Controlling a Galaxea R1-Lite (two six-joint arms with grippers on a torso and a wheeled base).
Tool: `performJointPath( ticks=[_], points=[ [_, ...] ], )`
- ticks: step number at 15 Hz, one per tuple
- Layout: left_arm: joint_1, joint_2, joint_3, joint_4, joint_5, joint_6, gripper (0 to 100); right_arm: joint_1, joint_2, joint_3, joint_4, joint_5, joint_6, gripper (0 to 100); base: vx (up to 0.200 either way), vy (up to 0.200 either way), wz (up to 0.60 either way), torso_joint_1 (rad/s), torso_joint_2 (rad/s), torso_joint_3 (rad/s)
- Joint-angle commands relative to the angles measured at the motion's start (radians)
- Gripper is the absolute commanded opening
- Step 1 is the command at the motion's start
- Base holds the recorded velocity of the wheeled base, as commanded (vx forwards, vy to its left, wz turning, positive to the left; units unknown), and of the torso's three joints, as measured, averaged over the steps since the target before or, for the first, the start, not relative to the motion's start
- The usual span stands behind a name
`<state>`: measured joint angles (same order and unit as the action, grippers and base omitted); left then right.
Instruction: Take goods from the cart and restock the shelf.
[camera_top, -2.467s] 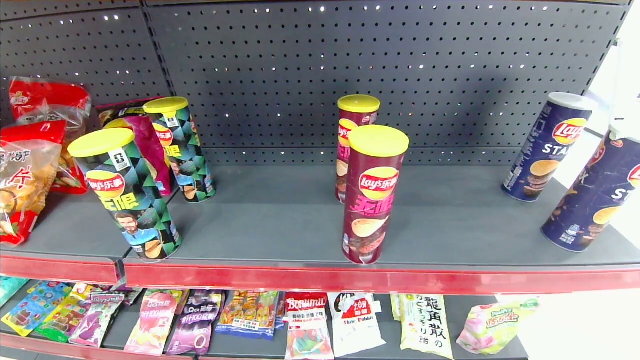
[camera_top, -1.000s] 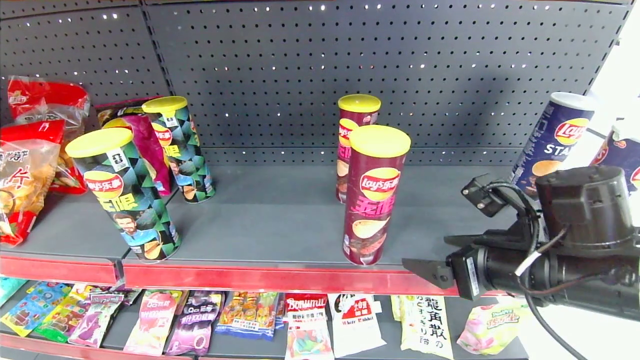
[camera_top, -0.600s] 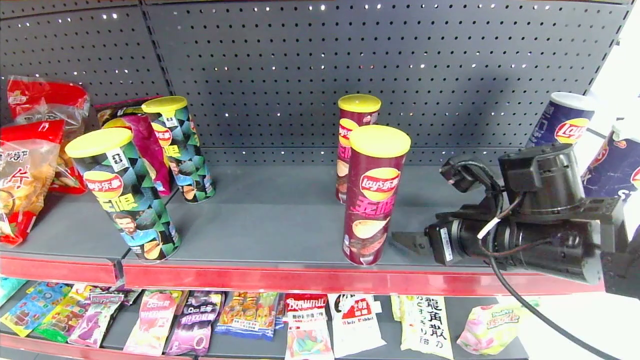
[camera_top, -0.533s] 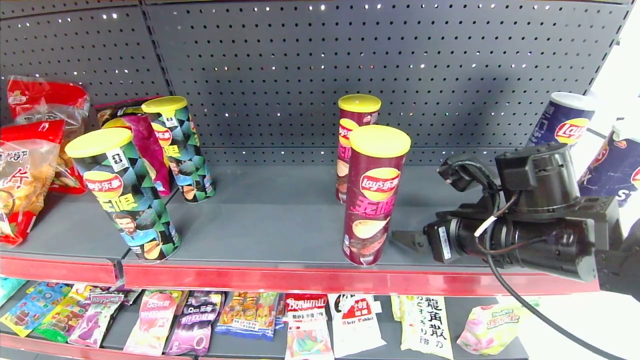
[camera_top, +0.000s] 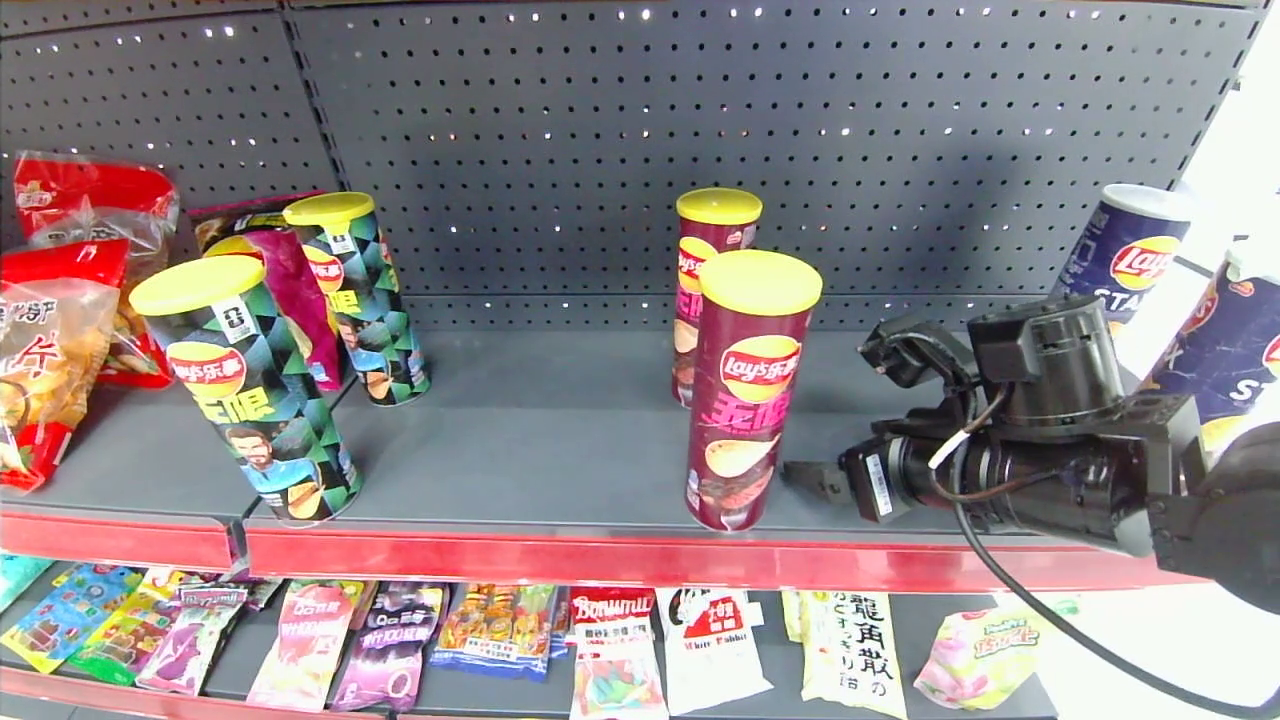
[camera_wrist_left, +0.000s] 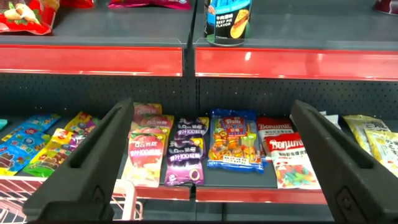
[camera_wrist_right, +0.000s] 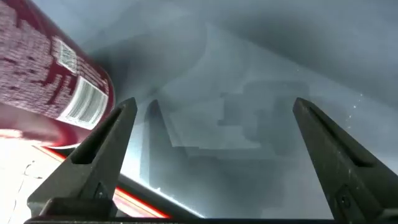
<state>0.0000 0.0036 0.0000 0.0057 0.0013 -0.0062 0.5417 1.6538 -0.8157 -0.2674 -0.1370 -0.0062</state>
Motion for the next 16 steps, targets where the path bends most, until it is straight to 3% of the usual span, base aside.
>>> performJointPath(
  ticks=[1,16],
  points=[
    [0.0,-0.001,0.0,0.0,0.0,0.0,100,0.004,0.007,-0.002,-0.001,0.0,0.002,100,0.0,0.0,0.0,0.0,0.0,0.0],
    [0.0,-0.001,0.0,0.0,0.0,0.0,100,0.063,0.041,-0.026,-0.018,-0.001,0.005,100,0.0,0.0,0.0,0.0,0.0,0.0]
  ],
)
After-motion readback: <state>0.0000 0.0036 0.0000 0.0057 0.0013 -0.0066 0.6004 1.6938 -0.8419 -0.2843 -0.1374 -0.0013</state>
